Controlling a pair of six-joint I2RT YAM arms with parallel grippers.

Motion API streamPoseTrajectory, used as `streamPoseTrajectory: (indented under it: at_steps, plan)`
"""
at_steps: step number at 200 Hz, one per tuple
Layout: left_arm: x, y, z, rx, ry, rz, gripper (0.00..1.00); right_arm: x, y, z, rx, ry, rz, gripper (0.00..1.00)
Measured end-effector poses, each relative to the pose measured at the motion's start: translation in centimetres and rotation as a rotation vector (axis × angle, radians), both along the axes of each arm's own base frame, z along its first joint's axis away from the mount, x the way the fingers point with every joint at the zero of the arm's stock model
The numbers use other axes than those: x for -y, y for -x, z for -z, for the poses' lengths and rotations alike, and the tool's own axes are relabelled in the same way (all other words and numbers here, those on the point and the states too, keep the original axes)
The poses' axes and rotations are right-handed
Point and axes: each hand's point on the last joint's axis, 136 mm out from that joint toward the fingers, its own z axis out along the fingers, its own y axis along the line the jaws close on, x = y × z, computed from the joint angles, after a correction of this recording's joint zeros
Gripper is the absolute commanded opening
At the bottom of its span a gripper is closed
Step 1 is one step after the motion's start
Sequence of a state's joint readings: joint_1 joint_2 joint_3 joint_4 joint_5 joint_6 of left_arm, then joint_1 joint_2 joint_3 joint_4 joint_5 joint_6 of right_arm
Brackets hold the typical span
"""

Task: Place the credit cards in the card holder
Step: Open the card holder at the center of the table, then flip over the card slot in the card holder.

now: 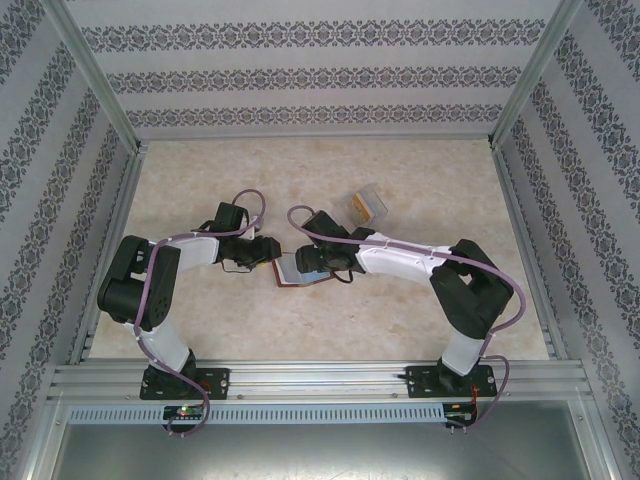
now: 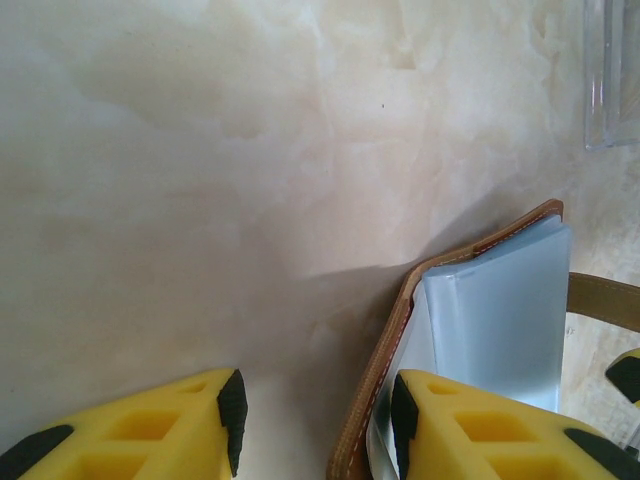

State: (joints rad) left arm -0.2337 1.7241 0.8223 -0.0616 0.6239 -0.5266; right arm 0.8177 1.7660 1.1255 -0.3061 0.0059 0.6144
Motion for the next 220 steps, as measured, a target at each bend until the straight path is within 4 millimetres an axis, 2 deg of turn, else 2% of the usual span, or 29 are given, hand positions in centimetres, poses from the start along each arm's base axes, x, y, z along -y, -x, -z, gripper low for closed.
streamPoseTrajectory:
  at_steps: [61,132,203,220]
  plan:
    - [0.0,0.0,0.0,0.000,0.000,0.000,0.46,-0.1,0.2,1.6,-0.039,0.006,0.003,0.64]
    - [0.0,0.0,0.0,-0.001,0.000,0.000,0.46,0.3,0.3,2.1,-0.050,0.009,0.007,0.64]
    - [0.0,0.0,0.0,-0.001,0.000,0.000,0.45,-0.4,0.6,2.3,-0.082,-0.052,0.008,0.60]
    - [0.0,0.0,0.0,-0.001,0.000,0.000,0.45,-0.5,0.6,2.3,-0.091,-0.070,0.010,0.63]
